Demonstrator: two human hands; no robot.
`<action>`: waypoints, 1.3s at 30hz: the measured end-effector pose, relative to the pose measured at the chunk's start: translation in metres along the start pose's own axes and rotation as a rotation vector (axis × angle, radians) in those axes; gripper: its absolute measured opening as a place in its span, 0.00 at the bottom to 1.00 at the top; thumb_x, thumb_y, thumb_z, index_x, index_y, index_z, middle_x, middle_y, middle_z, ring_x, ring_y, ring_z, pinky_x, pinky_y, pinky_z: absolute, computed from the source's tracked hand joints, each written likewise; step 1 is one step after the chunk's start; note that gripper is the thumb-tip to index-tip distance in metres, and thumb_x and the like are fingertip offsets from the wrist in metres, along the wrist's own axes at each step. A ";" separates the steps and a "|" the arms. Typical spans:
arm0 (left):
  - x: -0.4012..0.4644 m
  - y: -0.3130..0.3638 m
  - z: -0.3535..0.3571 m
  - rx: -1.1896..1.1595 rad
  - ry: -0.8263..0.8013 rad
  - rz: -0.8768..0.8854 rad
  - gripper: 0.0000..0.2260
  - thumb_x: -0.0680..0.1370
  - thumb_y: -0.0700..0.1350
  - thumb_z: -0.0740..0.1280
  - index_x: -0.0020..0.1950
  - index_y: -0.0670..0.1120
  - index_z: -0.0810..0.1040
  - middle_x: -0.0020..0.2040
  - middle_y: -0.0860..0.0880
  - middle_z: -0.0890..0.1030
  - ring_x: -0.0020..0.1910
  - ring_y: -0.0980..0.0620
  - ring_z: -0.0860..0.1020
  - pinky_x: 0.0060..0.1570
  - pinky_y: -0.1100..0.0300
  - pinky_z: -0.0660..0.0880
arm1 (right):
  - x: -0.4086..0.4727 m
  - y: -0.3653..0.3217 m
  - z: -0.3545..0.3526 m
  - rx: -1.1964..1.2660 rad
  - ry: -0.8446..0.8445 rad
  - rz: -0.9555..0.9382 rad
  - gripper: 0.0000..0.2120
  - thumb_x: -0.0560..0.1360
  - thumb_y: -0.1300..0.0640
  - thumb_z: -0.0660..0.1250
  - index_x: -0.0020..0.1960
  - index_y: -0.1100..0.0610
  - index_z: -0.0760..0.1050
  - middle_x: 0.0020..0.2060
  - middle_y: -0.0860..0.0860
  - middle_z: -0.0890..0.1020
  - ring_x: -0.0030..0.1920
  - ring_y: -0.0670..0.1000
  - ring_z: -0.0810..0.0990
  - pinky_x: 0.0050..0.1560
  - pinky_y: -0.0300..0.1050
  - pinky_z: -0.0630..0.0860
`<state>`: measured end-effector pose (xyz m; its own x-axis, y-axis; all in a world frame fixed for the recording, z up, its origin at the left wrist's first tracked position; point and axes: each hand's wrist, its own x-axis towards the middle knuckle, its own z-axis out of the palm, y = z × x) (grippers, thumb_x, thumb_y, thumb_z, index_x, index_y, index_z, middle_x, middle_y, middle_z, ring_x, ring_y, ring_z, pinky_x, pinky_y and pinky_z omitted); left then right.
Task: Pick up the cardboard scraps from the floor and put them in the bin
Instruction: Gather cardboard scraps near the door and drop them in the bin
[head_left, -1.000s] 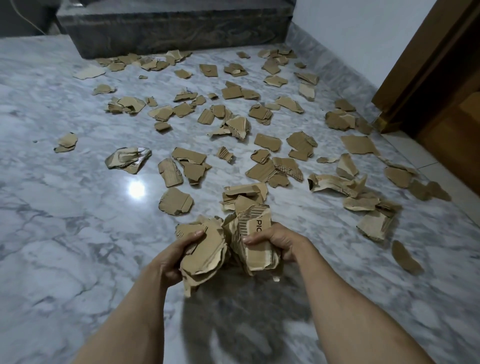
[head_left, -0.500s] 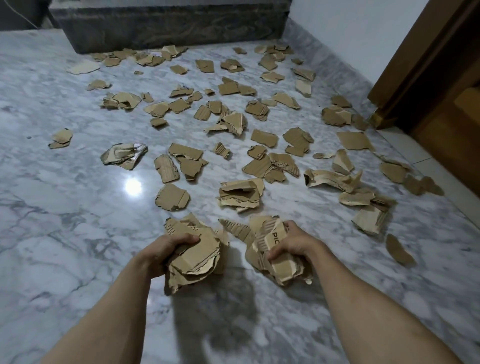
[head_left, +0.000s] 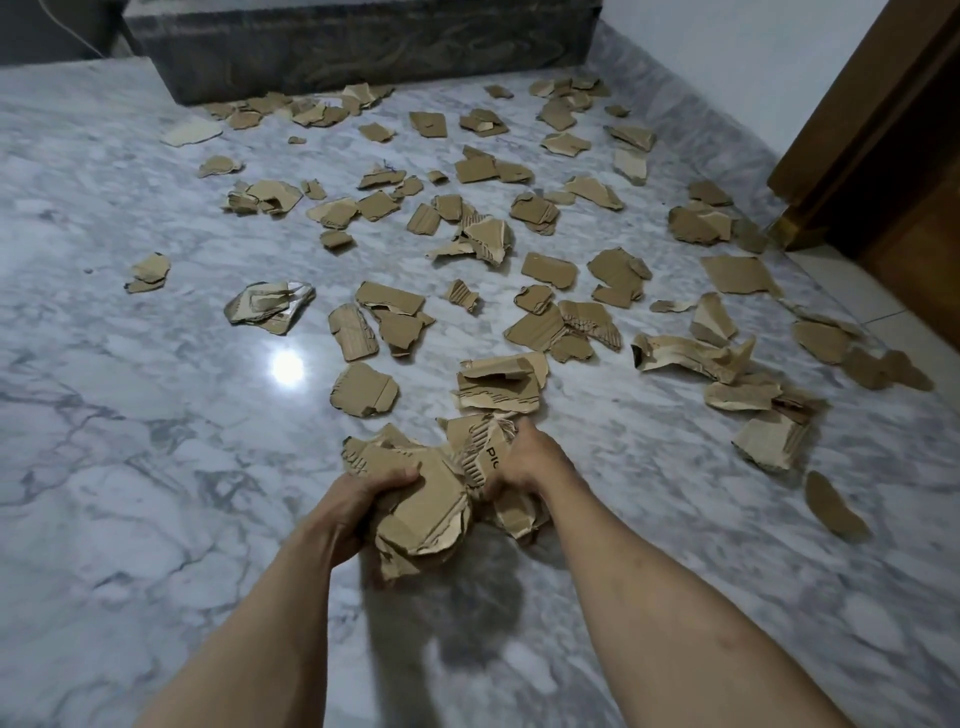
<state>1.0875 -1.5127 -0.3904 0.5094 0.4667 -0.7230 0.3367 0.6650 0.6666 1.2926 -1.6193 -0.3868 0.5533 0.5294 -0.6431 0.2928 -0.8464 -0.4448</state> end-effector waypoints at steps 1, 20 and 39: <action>-0.002 0.001 0.003 0.006 -0.011 -0.003 0.25 0.64 0.42 0.79 0.58 0.36 0.81 0.53 0.35 0.85 0.43 0.40 0.85 0.37 0.53 0.83 | 0.000 -0.002 0.003 -0.036 0.029 0.008 0.52 0.54 0.50 0.85 0.72 0.55 0.63 0.65 0.58 0.76 0.64 0.61 0.75 0.61 0.53 0.76; 0.057 0.103 -0.044 0.241 0.214 0.060 0.26 0.64 0.39 0.81 0.59 0.34 0.79 0.50 0.36 0.85 0.44 0.38 0.85 0.39 0.52 0.82 | 0.050 -0.062 -0.085 -0.160 -0.160 -0.116 0.74 0.54 0.57 0.87 0.80 0.44 0.36 0.79 0.59 0.58 0.72 0.67 0.65 0.62 0.65 0.74; 0.089 0.087 -0.015 0.411 0.224 0.019 0.41 0.49 0.47 0.86 0.59 0.38 0.78 0.50 0.40 0.84 0.44 0.41 0.85 0.40 0.50 0.84 | 0.071 -0.060 -0.064 -0.512 -0.056 -0.072 0.71 0.54 0.47 0.86 0.80 0.48 0.39 0.78 0.58 0.43 0.78 0.65 0.45 0.68 0.67 0.64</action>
<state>1.1508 -1.4047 -0.3999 0.3497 0.6210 -0.7015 0.6382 0.3903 0.6636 1.3638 -1.5346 -0.3660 0.4794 0.5779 -0.6605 0.6805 -0.7200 -0.1361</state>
